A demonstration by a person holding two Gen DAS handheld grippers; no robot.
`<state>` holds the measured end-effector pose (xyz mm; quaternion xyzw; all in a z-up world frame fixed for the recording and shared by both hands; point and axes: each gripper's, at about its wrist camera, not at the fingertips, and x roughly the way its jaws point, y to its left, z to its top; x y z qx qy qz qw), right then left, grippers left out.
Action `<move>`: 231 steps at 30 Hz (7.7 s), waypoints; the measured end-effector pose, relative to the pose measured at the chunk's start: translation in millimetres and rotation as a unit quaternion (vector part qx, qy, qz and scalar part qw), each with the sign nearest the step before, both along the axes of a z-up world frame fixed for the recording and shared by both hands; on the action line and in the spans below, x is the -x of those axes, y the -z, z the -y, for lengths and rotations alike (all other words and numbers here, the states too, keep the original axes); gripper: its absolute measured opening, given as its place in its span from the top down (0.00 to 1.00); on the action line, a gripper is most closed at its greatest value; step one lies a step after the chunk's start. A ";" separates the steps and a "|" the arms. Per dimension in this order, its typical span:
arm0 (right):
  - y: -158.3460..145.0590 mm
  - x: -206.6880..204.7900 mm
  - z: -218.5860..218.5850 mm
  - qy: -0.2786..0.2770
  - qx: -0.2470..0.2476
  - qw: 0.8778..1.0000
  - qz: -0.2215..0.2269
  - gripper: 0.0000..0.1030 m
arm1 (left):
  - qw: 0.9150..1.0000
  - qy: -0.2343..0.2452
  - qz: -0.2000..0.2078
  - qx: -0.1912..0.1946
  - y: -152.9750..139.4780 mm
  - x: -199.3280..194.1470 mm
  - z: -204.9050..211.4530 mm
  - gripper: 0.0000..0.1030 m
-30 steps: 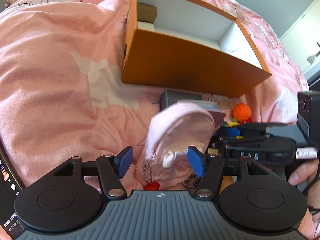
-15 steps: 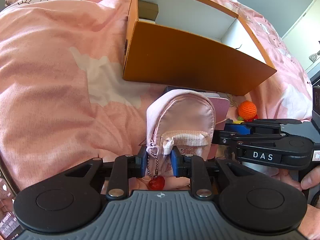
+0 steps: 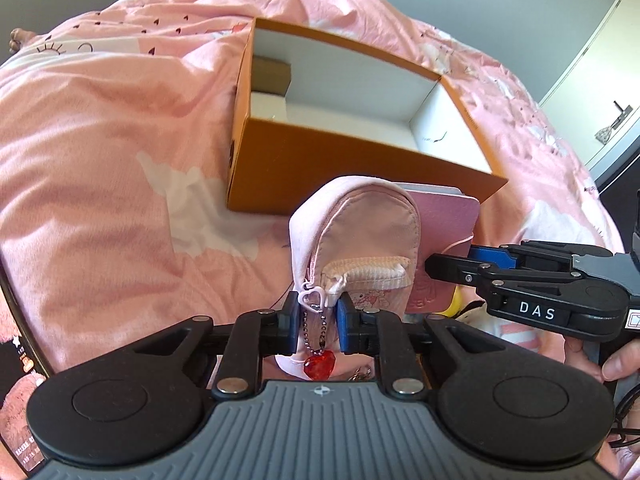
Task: Organize objects
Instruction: 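Lift and carry the pink backpack and pink wallet over the orange box with both tools, then lower the pink card wallet into the orange box and open the right tool, then lower the pink backpack into the orange box and open the left tool, then withdraw both tools up and away from the orange box toward the remaining items, then close the right tool on the dark illustrated card while the left tool approaches the black box, then grasp the black XI JIANG NAN box with the left tool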
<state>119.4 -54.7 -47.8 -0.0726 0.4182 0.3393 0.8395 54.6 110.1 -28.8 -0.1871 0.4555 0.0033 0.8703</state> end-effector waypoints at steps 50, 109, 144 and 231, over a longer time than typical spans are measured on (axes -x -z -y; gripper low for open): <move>43.0 -287.8 -88.4 0.056 -0.031 0.972 -0.227 0.67 | 0.998 0.038 -0.016 -0.051 -29.2 -219.9 -77.4 0.81; 33.9 -233.8 -81.1 -0.120 0.094 0.984 -0.089 0.76 | 0.990 0.025 -0.137 0.032 28.8 -286.9 -62.1 0.71; -24.5 -179.8 -47.7 -0.068 0.012 0.997 -0.034 0.52 | 0.995 0.070 0.048 -0.049 -56.2 -167.1 -6.9 0.67; 66.2 -43.2 -23.4 0.056 0.119 0.978 -0.161 0.51 | 0.997 0.004 -0.072 0.023 48.1 -38.2 19.6 0.40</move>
